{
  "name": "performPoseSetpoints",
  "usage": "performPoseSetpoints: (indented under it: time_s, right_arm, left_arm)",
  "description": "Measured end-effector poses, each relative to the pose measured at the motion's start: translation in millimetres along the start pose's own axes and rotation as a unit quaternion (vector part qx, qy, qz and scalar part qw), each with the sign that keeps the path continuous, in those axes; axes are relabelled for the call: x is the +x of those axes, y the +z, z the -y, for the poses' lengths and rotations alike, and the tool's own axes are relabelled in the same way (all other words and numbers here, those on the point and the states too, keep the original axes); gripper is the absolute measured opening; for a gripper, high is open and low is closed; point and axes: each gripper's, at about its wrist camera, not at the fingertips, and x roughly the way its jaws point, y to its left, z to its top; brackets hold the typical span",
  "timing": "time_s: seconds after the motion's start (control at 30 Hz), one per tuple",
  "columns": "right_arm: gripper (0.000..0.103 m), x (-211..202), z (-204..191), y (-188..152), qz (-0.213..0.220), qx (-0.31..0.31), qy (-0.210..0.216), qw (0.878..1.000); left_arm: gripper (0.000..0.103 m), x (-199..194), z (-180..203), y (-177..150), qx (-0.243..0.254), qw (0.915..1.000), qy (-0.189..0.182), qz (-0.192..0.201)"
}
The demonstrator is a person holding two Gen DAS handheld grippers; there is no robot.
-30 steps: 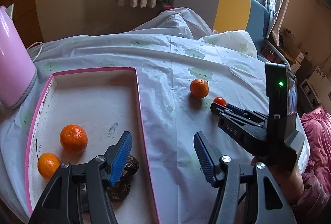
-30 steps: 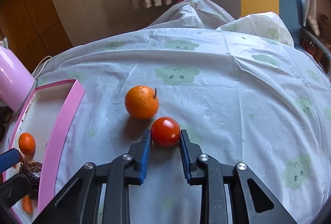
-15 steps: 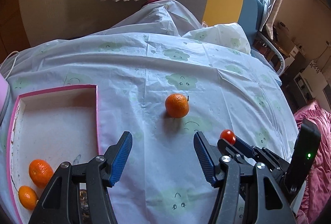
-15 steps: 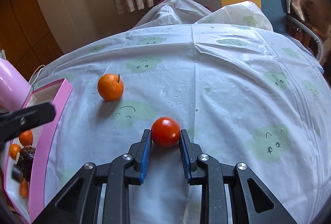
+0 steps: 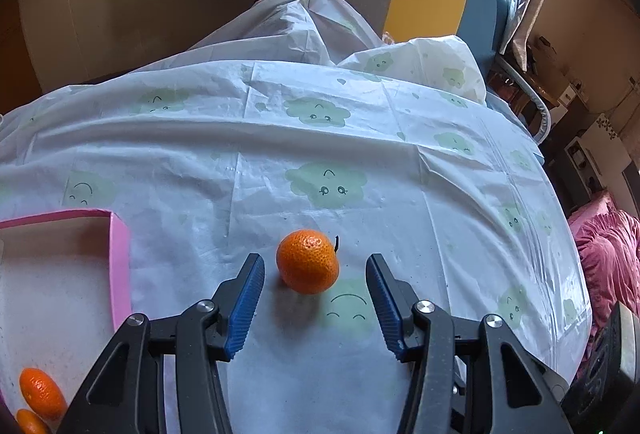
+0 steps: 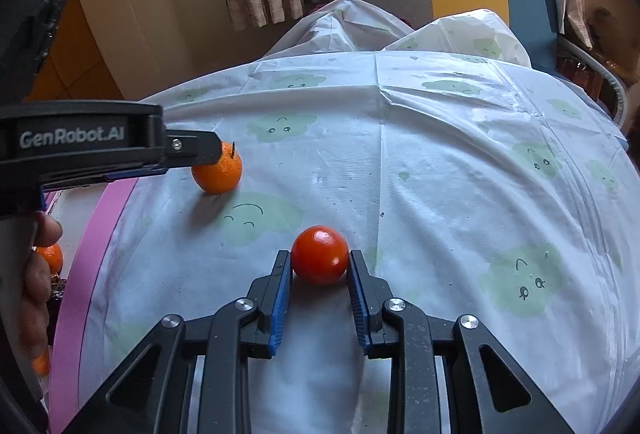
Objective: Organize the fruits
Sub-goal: 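Grasp the last tangerine with the left tool while the right tool holds the tomato, then carry the tangerine into the pink tray and open the left tool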
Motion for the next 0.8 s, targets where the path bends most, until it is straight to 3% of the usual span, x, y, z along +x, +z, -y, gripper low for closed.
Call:
performPoseSetpoints:
  time_s: [0.1,0.17,0.2,0.6,0.8]
  right_arm:
    - [0.029,0,1,-1,0.000,0.002,0.004,1.000]
    - [0.028,0,1,-1,0.001,0.002,0.004,1.000]
    - [0.028,0,1,-1,0.001,0.001,0.004,1.000]
    - [0.027,-1,-1,-1,0.000,-0.006,-0.002,1.000]
    - [0.027,-6,-3,-5,-0.004,-0.014,-0.010,1.000]
  left_arm:
    - [0.052,13,1,3,-0.001,0.9999,-0.005,-0.011]
    - [0.039,26,-3,4,-0.009,0.9996,-0.002,-0.026]
    - [0.038,30,-8,3,-0.022,0.9991,-0.012,-0.033]
    - [0.037,-1,-3,-26,0.006,0.9997,0.021,-0.014]
    - [0.037,-19,-1,-45,0.008,0.9997,0.021,-0.010]
